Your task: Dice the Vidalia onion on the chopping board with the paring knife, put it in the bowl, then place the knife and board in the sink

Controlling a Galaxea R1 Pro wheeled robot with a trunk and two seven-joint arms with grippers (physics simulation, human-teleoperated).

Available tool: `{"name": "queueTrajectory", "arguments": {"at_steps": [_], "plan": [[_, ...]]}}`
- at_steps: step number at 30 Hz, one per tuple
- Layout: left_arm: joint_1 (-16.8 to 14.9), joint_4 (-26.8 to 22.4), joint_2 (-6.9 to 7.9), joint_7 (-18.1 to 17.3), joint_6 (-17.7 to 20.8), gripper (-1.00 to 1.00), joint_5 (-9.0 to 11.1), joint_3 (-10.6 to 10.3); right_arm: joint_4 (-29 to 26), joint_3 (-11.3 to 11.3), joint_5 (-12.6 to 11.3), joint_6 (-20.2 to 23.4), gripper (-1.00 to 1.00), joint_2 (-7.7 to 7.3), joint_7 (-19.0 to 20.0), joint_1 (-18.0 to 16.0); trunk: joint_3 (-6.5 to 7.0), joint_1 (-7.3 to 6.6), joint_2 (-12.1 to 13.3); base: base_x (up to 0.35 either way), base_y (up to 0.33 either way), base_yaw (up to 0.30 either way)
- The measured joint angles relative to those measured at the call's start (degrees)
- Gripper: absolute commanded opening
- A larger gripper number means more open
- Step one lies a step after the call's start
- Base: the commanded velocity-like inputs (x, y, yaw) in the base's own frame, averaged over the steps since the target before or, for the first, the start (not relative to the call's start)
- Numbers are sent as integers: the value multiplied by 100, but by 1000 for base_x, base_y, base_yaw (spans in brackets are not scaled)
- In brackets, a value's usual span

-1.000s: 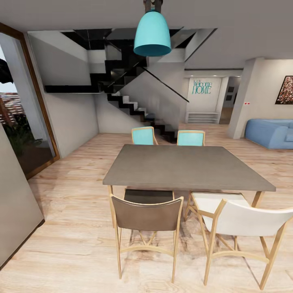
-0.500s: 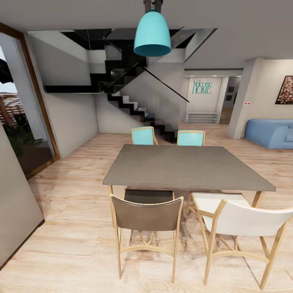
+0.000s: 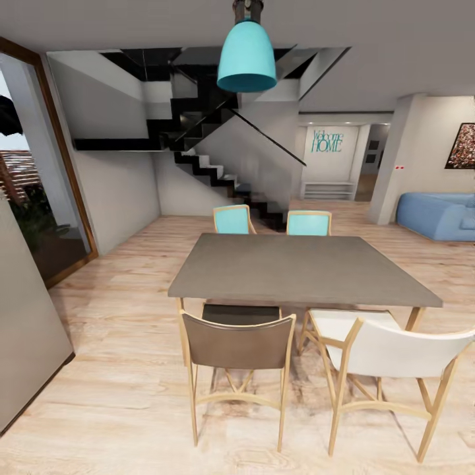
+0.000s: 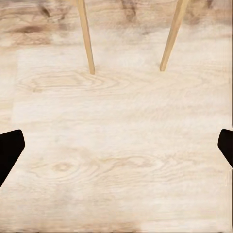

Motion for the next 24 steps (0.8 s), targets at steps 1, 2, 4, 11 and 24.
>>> {"name": "queueTrajectory", "arguments": {"at_steps": [1, 2, 4, 11, 24], "plan": [[0, 6, 0, 0, -12, 100, 0, 0, 7, -2, 0, -1, 100, -1, 0, 0, 0, 0, 0, -334, 0, 0], [0, 16, 2, 0, -29, 100, 0, 0, 14, -10, 0, -2, 100, 0, 0, 0, 0, 0, 0, -338, 0, 0], [0, 25, 2, 0, -36, 100, 0, -1, 17, -14, 0, -2, 100, 0, 0, 0, 0, 0, 0, -342, 0, 0], [0, 96, 2, 0, -41, 100, -7, 0, 20, -8, 0, -5, 100, 0, 0, 0, 0, 0, 0, -345, 0, 0], [0, 114, 3, 1, -42, 100, -23, 0, 46, -17, 0, -8, 100, 9, 0, -1, 0, -3, 0, -104, 0, 184]]}}
